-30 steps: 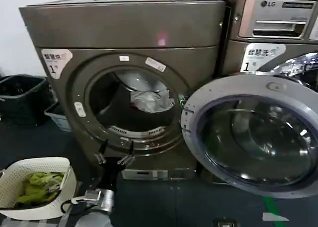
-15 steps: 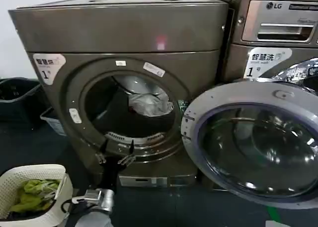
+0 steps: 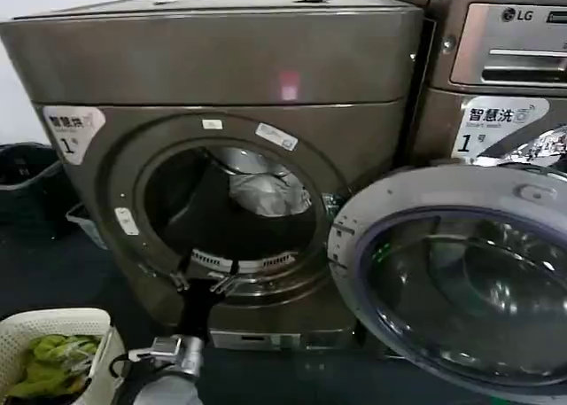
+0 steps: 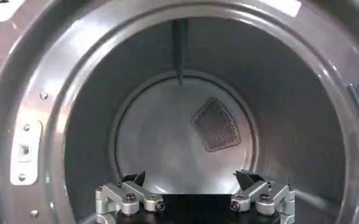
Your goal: Grasp the clothes from the dryer.
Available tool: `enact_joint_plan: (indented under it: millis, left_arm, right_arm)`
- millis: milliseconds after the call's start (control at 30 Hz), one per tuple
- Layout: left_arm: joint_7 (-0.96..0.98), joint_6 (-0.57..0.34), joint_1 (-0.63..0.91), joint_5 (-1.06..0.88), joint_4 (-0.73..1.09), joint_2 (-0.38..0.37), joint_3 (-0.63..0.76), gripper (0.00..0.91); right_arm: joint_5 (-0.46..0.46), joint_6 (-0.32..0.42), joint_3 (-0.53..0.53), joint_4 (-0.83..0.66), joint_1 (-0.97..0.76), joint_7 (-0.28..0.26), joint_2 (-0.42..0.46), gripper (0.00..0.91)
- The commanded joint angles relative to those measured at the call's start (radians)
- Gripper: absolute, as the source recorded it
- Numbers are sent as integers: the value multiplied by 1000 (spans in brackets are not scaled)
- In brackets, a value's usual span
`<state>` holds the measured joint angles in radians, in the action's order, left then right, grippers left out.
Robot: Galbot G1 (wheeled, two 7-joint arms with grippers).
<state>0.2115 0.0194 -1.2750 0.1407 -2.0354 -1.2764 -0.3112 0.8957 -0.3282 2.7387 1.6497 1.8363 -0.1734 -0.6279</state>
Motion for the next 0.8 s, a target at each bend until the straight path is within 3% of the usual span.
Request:
enact_joint_plan:
  millis: [33, 800]
  left_arm:
    - [0, 1, 2, 0, 0, 2, 1, 907]
    - [0, 1, -9, -8, -5, -5, 1, 907]
  right_arm:
    - [0, 0, -3, 1, -2, 1, -3, 907]
    - [0, -1, -2, -1, -2, 0, 1, 907]
